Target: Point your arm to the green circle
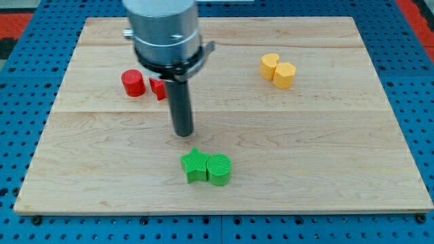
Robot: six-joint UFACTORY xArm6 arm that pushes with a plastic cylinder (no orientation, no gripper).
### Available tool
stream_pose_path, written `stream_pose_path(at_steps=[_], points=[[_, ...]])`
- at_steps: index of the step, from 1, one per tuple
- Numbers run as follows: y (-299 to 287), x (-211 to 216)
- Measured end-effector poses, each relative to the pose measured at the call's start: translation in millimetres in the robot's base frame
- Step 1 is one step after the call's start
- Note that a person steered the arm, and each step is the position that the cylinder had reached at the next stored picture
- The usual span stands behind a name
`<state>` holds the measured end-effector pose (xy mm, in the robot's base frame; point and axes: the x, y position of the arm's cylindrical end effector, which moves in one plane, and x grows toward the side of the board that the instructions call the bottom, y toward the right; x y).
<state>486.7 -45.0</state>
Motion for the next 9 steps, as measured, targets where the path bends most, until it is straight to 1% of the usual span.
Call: stream_pose_path(at_steps=[1,2,4,5,6,7,8,9], points=[[20,1],[24,1],[77,1],[89,1],[149,20],[197,55],[210,81],[176,93]])
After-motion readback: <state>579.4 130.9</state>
